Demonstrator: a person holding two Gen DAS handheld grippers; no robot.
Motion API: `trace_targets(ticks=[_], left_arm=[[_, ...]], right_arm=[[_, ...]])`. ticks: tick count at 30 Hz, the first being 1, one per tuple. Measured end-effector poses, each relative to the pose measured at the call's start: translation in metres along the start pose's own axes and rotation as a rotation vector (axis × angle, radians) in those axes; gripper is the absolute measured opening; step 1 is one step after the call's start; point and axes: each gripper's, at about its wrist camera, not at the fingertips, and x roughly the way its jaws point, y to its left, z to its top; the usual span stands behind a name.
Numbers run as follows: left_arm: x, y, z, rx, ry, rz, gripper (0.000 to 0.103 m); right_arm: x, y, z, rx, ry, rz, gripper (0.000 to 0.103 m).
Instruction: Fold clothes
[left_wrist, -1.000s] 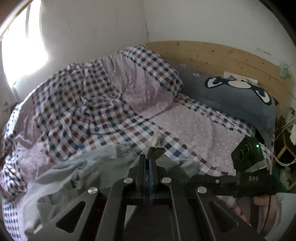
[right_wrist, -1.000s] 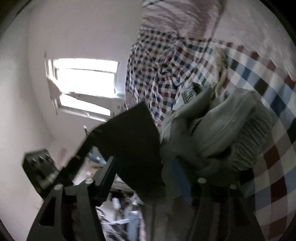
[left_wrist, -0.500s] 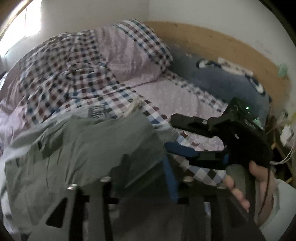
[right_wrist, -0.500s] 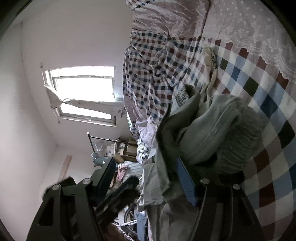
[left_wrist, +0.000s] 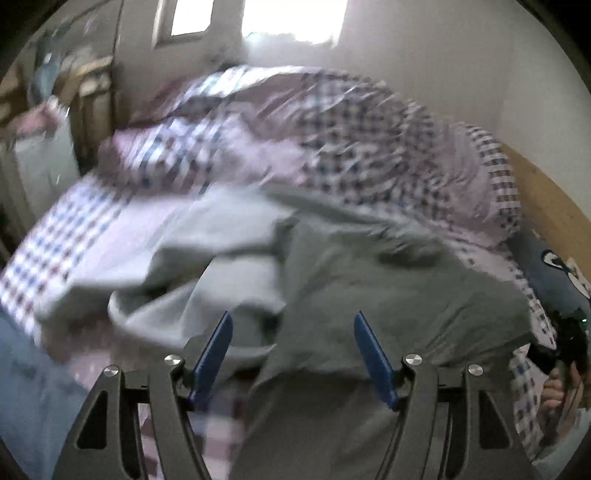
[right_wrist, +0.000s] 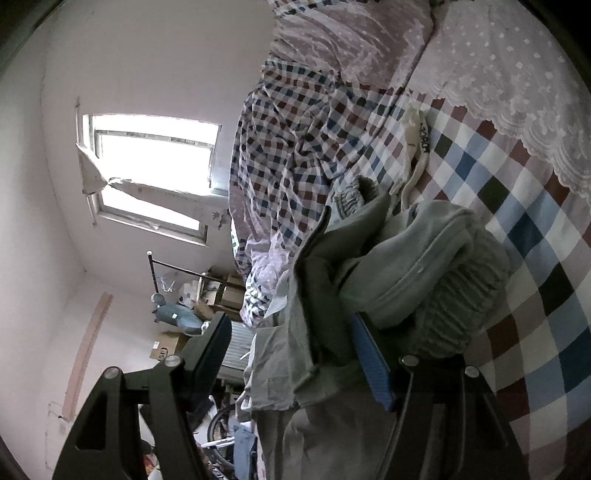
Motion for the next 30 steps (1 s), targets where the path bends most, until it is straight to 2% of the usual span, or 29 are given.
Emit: trace_targets(ticks=[2, 4, 6, 8, 11, 16, 20, 21, 23, 28, 30], left_arm=[[0.013, 0.017, -0.013, -0.017, 0.04, -0.004, 0.072], [0.02, 0.016, -0.021, -0.003, 0.052, -0.024, 0.071], [0.025, 0.009, -0.025, 0.034, 0.057, -0.045, 0.069], [0.028, 0.001, -0.028, 0.1, 0.061, -0.033, 0.065], [0.031, -0.016, -0.035, 0.251, 0.061, 0.039, 0.055], [0.035, -0.045, -0.048, 0.514, 0.054, 0.16, 0.055], [0.051, -0.059, -0.056, 0.623, 0.068, 0.225, 0.054], [0.055, -0.059, -0.056, 0.629, 0.068, 0.24, 0.051], [0.064, -0.058, -0.055, 0.631, 0.069, 0.27, 0.028], [0.075, -0.054, -0.054, 0.618, 0.065, 0.289, 0.013], [0.071, -0.048, -0.052, 0.562, 0.048, 0.271, 0.009]], right_arm=[[0.002, 0.0, -0.001, -0.004, -0.003, -0.005, 0.071], [0.004, 0.0, -0.001, -0.005, -0.006, -0.014, 0.071], [0.005, -0.001, -0.002, -0.006, -0.012, -0.019, 0.071], [0.006, -0.001, -0.001, -0.006, -0.016, -0.021, 0.071], [0.007, -0.002, -0.001, -0.007, -0.022, -0.023, 0.071], [0.008, -0.001, -0.001, -0.015, -0.028, -0.025, 0.071], [0.009, 0.0, -0.001, -0.017, -0.031, -0.024, 0.071], [0.009, 0.0, -0.002, -0.017, -0.031, -0.024, 0.071], [0.009, -0.001, -0.001, -0.015, -0.031, -0.022, 0.071], [0.008, -0.002, 0.0, -0.013, -0.034, -0.023, 0.071], [0.008, -0.002, 0.0, -0.011, -0.034, -0.024, 0.071]])
